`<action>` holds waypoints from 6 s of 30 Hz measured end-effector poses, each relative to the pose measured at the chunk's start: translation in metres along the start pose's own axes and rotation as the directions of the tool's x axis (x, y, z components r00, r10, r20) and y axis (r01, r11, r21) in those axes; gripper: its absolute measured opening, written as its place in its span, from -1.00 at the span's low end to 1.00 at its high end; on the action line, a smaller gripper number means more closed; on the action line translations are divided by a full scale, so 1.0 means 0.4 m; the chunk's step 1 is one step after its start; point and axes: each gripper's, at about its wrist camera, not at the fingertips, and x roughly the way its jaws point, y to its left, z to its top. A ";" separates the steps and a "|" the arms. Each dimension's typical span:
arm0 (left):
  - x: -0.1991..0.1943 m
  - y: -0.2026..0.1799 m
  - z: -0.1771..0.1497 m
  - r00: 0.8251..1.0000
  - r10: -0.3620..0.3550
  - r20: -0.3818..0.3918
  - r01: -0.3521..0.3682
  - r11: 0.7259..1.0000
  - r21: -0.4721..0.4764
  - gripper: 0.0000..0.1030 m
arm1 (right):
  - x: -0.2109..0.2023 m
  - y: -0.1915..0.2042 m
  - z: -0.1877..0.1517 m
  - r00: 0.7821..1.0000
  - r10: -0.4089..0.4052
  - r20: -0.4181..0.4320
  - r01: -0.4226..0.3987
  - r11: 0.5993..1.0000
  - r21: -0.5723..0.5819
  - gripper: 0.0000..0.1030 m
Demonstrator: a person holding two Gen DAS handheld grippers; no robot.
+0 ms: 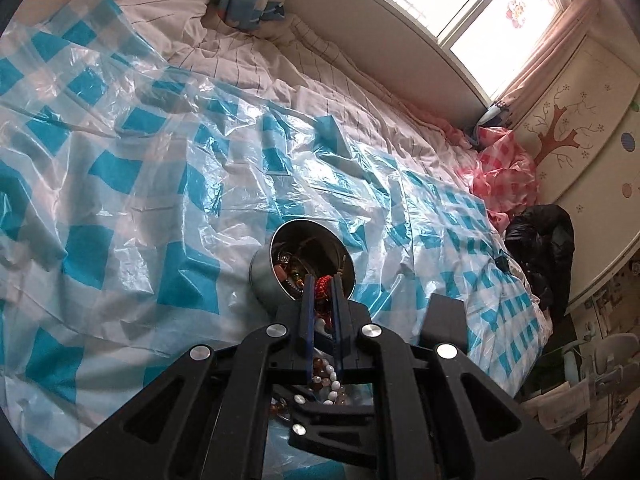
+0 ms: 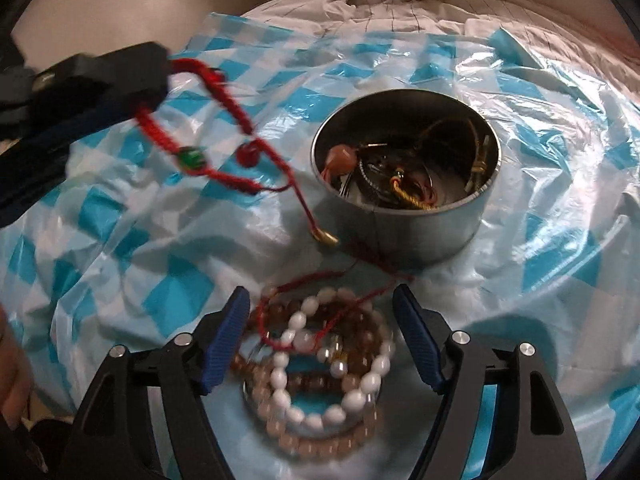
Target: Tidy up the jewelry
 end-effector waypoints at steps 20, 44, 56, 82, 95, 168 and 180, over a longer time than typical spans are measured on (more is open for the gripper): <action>0.019 -0.037 0.006 1.000 0.011 0.004 -0.011 1.000 0.023 -0.87 | -0.179 -0.139 -0.004 0.945 0.225 0.238 -0.281 0.931 0.233 -0.93; 0.118 -0.052 0.055 1.000 -0.013 0.015 0.014 0.999 -0.036 -0.87 | -0.298 -0.152 0.103 0.869 0.211 0.448 -0.299 0.945 0.135 -0.93; 0.223 -0.024 0.049 0.988 0.134 -0.072 -0.139 0.988 -0.068 -0.83 | -0.231 -0.160 0.172 0.890 0.177 0.421 -0.245 0.963 0.113 -0.93; 0.122 0.038 0.050 0.970 0.243 -0.007 -0.242 0.962 -0.125 0.08 | -0.152 -0.243 0.129 0.964 -0.073 0.255 0.012 0.973 0.230 0.17; 0.100 0.012 0.016 0.947 0.315 -0.067 -0.314 0.949 0.022 0.08 | -0.155 -0.210 0.081 0.996 -0.076 0.057 0.070 0.993 0.098 0.24; 0.187 -0.070 -0.170 0.903 0.331 -0.274 -0.237 0.916 0.324 -0.36 | -0.095 -0.155 -0.043 0.921 -0.377 -0.098 0.336 0.896 -0.290 -0.17; 0.236 -0.091 -0.204 0.873 0.392 -0.292 -0.262 0.880 0.397 -0.71 | -0.090 -0.155 -0.047 0.927 -0.362 -0.100 0.318 0.899 -0.300 -0.21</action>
